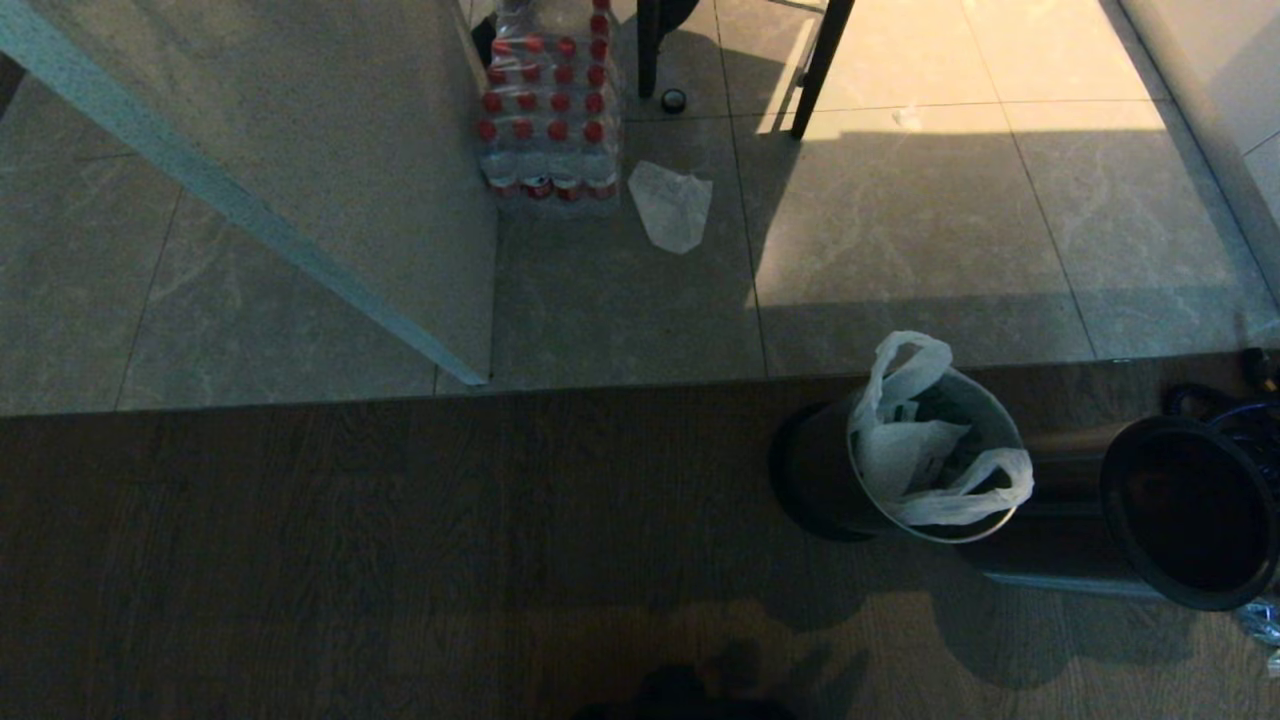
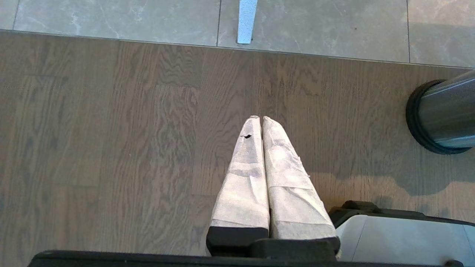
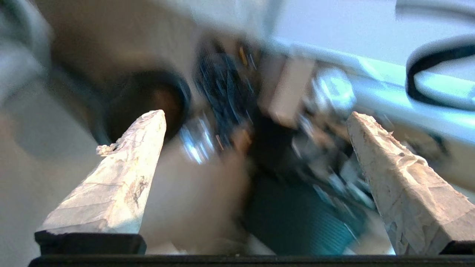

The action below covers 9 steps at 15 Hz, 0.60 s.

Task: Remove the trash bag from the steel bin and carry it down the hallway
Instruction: Pick up the trash bag

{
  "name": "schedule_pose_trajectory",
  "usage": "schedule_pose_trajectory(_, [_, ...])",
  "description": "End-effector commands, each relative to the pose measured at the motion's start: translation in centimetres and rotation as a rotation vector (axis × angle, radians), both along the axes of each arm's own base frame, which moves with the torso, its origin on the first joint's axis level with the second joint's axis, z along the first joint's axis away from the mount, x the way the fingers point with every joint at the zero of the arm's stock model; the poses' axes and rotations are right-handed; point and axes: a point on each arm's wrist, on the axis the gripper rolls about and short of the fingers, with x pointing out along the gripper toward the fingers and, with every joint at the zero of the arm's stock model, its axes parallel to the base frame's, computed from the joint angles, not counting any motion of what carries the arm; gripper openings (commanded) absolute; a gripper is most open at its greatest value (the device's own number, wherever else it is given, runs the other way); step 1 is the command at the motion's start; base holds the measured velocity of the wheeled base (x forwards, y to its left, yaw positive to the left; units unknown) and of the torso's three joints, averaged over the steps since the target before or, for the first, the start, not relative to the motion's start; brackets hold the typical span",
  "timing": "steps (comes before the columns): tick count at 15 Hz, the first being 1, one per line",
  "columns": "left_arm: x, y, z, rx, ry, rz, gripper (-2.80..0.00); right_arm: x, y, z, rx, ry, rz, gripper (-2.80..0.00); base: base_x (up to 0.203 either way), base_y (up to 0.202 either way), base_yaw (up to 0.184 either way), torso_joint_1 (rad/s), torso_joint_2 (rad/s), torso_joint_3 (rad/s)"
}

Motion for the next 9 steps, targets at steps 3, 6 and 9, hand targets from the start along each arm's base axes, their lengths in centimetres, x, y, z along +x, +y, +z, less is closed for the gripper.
schedule_pose_trajectory(3, [0.0,0.0,0.0,-0.001,-0.001,0.001,-2.8,0.5,0.5,-3.9,0.011,0.146,0.046,0.0,0.0,0.0,0.0,0.0,0.0,0.0])
schedule_pose_trajectory(6, [0.0,0.0,0.0,-0.002,-0.001,0.001,-2.8,1.8,0.6,-7.1,0.112,0.245,0.071,0.0,0.0,0.0,0.0,0.0,0.0,0.0])
schedule_pose_trajectory(9, [0.0,0.0,0.0,-0.001,0.001,0.001,-2.8,2.7,0.9,-10.1,0.143,0.334,0.041,0.0,0.0,0.0,0.0,0.0,0.0,0.0])
